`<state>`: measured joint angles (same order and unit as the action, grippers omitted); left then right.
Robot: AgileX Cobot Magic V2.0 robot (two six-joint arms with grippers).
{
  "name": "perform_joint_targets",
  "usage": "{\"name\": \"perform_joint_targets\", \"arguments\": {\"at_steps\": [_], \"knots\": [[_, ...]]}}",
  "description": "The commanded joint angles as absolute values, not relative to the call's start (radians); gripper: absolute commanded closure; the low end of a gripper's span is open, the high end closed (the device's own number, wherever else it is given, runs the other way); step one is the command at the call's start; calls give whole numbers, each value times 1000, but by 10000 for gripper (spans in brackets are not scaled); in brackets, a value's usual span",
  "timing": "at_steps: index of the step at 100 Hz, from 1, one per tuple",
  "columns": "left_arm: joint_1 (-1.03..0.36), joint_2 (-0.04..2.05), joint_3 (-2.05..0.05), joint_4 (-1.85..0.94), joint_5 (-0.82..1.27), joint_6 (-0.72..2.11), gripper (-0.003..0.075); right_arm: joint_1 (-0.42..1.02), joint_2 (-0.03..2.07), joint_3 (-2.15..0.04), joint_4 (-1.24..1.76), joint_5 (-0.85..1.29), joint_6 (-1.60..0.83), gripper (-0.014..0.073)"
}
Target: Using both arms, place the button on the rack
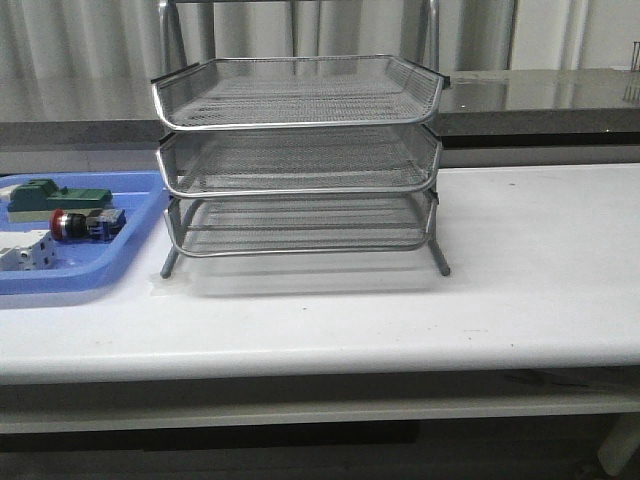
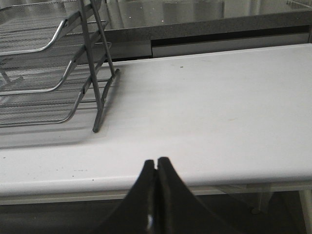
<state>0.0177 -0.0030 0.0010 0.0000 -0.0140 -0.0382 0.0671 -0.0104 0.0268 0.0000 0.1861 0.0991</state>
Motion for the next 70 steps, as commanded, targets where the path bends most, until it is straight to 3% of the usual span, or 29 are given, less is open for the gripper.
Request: {"name": "perform_joint_targets", "arguments": {"at_steps": [1,70], "knots": [[21,-38,47,-7,-92,-47,741,60,-29,11,-6,100,89,652],[21,-38,47,-7,-92,-47,741,60,-29,11,-74,98,87,652]]}}
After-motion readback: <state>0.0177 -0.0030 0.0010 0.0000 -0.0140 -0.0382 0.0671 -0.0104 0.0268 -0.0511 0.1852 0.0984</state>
